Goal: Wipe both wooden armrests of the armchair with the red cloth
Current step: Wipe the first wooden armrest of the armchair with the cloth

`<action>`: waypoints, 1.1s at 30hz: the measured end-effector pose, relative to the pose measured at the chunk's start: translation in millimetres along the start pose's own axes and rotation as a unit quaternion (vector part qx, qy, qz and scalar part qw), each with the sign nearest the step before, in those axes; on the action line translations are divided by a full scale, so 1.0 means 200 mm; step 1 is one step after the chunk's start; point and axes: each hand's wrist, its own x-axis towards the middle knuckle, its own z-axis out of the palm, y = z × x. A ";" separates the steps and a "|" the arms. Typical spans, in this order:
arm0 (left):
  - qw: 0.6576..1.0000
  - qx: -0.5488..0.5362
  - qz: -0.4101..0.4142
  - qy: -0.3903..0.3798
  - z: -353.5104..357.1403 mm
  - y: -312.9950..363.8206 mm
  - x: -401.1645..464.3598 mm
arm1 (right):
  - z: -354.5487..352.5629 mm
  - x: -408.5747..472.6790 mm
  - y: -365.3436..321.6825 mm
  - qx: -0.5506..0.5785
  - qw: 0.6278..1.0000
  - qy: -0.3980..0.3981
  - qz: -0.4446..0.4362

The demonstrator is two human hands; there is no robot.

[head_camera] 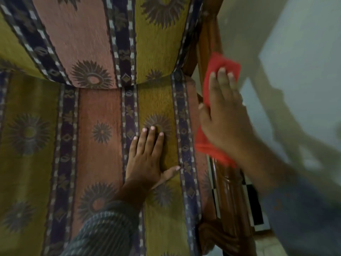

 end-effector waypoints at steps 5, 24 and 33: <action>1.000 -0.014 -0.004 0.004 -0.02 0.01 0.00 | 0.03 -0.25 0.03 -0.025 0.999 -0.022 -0.012; 0.999 0.032 0.003 0.030 0.01 0.00 0.01 | -0.04 0.64 0.05 -0.026 0.999 0.008 -0.034; 0.998 0.040 -0.001 0.049 0.01 0.01 0.01 | 0.00 -0.14 0.08 -0.036 0.993 -0.027 -0.105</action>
